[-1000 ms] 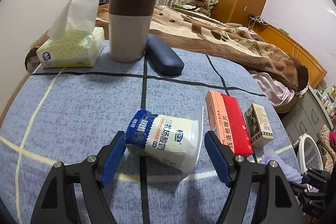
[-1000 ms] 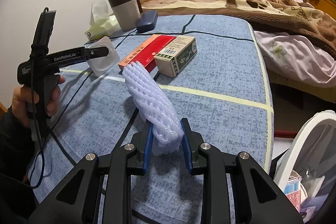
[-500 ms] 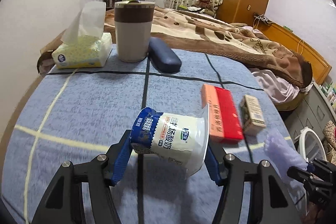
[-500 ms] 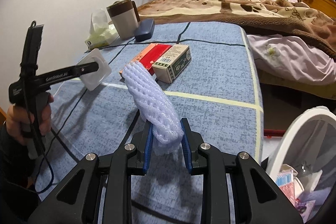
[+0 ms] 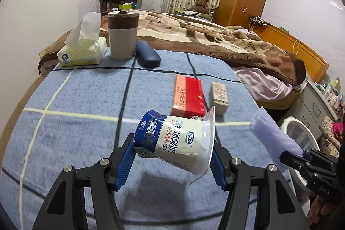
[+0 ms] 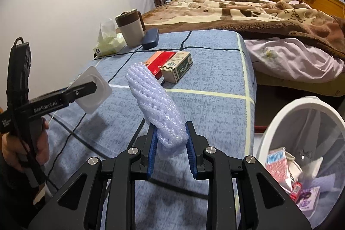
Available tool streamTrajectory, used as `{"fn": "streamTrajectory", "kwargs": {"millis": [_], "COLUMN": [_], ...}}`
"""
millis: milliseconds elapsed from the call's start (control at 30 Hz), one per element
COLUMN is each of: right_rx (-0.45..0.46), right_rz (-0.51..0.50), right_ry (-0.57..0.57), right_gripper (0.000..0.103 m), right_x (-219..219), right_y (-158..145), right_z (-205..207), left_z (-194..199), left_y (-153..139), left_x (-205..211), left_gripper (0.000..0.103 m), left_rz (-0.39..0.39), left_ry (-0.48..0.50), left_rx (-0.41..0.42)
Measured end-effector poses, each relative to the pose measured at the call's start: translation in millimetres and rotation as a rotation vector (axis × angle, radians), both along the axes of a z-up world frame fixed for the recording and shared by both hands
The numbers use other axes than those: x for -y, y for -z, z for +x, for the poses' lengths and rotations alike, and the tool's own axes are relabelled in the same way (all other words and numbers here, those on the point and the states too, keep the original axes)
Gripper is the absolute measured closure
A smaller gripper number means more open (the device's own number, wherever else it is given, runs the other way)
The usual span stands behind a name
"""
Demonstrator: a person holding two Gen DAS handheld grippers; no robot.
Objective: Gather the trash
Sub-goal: 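Carry the yogurt cup and foam sleeve over the wastebasket with both tools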
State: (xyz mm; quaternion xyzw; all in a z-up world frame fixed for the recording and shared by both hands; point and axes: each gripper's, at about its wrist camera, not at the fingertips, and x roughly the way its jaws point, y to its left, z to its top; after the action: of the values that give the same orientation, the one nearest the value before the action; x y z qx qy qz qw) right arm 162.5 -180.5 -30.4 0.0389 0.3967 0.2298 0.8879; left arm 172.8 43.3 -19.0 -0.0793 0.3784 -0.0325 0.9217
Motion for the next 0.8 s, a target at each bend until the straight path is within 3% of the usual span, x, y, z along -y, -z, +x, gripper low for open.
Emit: {"fn": "streamTrajectory", "kwargs": {"millis": [300, 800], "right_rx": [0.014, 0.026], "right_rz": [0.012, 0.025], "right_ry": [0.033, 0.125], "right_gripper": [0.077, 0.077], "right_x": [14.5, 51.4], "right_y": [-5.8, -8.7], "right_z": [-17.0, -33.6], "left_z": [-29.0, -38.7], "left_y": [-8.2, -15.5], "left_x": [27.0, 84.3], "left_gripper": [0.040, 0.040], "left_rz": [-0.008, -0.002], "left_ry": [0.047, 0.157], "left_rx": [0.008, 0.010]}}
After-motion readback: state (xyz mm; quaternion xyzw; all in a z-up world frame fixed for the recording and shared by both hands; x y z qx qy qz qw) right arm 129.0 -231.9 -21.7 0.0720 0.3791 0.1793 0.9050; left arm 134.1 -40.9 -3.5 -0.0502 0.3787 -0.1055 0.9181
